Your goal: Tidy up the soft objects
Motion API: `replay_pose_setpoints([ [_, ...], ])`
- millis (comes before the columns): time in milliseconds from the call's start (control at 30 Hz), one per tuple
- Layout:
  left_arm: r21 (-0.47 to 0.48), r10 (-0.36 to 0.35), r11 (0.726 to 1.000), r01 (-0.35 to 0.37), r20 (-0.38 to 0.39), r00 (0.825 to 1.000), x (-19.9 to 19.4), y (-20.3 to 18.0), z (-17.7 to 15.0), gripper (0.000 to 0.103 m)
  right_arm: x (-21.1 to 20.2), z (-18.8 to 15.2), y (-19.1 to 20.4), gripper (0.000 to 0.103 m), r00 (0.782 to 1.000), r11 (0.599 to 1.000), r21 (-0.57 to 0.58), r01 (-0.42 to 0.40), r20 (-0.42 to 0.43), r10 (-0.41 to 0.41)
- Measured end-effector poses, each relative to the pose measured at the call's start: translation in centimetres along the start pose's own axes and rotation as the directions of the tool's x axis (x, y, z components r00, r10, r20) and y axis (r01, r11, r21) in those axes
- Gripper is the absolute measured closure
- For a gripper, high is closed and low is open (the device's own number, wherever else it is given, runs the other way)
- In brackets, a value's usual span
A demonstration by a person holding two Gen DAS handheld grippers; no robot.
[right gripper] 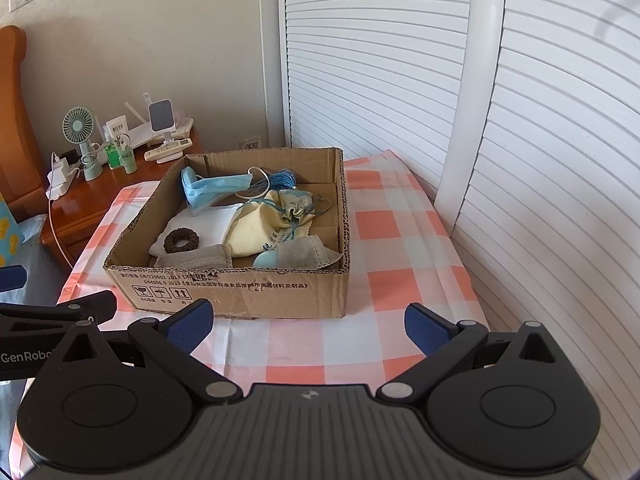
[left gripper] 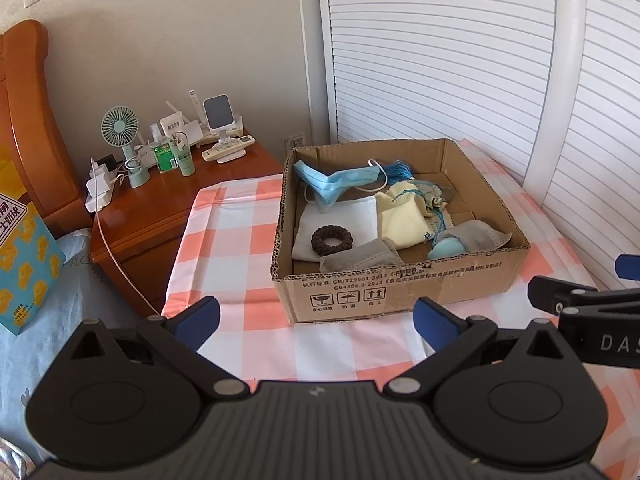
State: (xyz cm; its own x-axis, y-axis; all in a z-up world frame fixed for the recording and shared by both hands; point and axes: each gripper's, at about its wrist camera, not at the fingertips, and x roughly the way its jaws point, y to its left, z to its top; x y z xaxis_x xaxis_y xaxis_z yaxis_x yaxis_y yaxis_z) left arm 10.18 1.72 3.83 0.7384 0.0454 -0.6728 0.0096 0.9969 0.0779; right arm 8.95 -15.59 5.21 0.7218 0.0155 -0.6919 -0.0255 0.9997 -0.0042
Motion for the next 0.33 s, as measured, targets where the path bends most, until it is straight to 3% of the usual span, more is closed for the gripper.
replay_pose_setpoints([
  [333,0.005,0.004,1.0,-0.004,0.002,1.0,-0.4,-0.3,-0.05,0.001,-0.25,-0.07,-0.32,0.0,1.0,1.0,0.003,-0.005,0.003,0.005],
])
